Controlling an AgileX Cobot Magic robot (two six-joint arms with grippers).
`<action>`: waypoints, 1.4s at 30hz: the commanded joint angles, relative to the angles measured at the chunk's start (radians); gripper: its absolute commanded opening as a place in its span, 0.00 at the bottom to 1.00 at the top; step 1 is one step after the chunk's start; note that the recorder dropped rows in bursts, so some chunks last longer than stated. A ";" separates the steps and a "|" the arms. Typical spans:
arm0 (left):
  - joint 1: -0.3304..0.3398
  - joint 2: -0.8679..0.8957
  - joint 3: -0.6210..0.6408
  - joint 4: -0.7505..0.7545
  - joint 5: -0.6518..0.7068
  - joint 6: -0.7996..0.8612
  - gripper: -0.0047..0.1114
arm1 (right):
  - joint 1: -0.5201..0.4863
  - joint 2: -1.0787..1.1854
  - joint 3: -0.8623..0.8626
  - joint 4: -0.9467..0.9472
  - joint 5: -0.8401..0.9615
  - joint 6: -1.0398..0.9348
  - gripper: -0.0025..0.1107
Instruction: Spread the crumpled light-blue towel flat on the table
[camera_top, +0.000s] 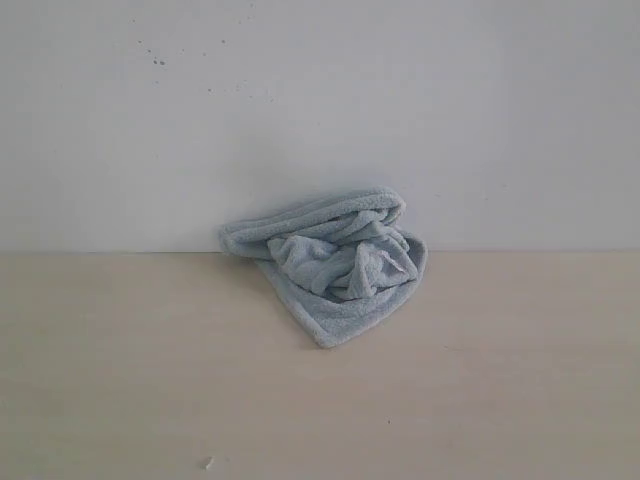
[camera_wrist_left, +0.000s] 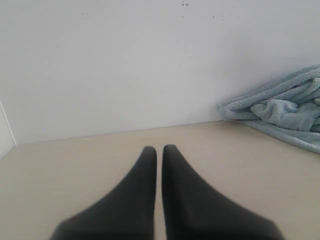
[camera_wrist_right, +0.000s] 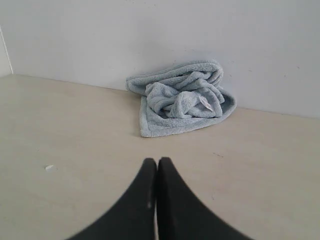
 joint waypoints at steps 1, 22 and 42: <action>0.002 -0.004 0.004 0.002 -0.012 -0.007 0.08 | 0.002 -0.006 0.000 -0.007 -0.006 -0.008 0.02; 0.002 -0.004 0.004 0.002 -0.012 -0.007 0.08 | 0.002 -0.006 0.000 0.122 -0.307 0.585 0.02; 0.002 -0.004 0.004 0.002 -0.012 -0.007 0.08 | 0.002 0.044 -0.264 -0.464 -0.429 0.765 0.02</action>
